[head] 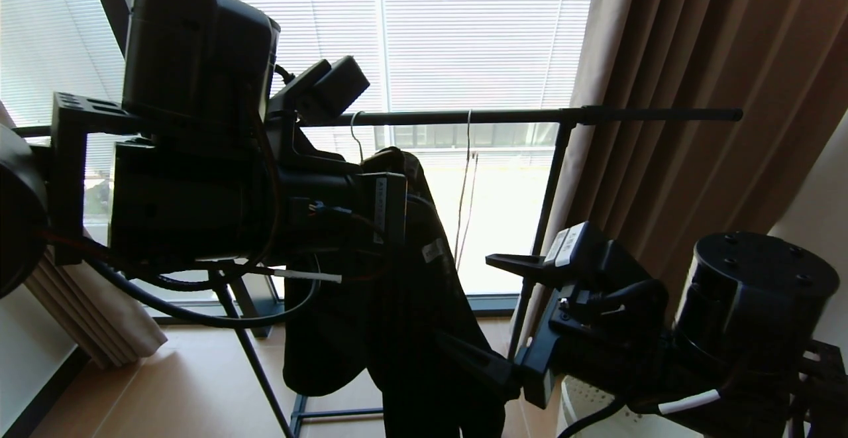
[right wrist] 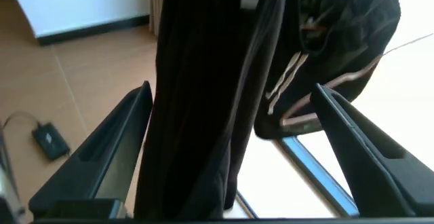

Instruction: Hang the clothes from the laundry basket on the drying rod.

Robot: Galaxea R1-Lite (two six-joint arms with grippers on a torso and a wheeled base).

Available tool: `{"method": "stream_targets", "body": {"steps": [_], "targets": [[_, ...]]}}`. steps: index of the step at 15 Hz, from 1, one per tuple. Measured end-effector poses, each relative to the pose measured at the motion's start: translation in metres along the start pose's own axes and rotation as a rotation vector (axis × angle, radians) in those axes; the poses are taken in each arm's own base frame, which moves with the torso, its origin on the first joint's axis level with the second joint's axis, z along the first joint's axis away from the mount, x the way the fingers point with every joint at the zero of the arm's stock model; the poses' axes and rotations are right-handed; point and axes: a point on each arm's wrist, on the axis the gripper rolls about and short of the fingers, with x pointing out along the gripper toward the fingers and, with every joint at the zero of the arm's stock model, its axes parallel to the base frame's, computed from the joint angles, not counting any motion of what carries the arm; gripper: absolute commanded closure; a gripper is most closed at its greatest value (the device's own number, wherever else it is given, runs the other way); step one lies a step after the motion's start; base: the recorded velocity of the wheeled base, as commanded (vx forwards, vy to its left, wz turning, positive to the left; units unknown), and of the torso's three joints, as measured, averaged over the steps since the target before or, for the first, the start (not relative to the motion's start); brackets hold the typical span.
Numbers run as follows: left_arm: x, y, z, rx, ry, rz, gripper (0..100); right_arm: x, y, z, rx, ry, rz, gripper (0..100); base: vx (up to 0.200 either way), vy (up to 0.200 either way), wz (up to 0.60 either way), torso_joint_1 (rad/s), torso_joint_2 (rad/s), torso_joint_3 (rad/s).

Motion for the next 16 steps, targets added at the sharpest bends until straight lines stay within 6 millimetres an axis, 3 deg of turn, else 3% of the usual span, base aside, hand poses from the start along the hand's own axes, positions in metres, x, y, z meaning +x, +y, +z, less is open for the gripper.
{"method": "stream_targets", "body": {"steps": [10, 11, 16], "targets": [[-0.006, -0.001, 0.000, -0.003, -0.009, -0.003, 100, 0.015, -0.019, -0.014, 0.016, 0.046, -0.079, 0, 0.000, 0.000, 0.00, 0.000, 0.00, 0.000], [-0.007, -0.001, 0.000, -0.003, -0.011, -0.004, 100, 0.017, -0.020, -0.016, 0.018, 0.053, -0.082, 100, 0.000, 0.000, 0.00, 0.000, 0.00, 0.000], [-0.009, 0.000, -0.002, -0.005, -0.005, -0.003, 100, 0.024, -0.023, -0.021, 0.023, 0.069, -0.090, 100, 0.000, 0.000, 0.00, 0.000, 0.00, 0.000]]}}
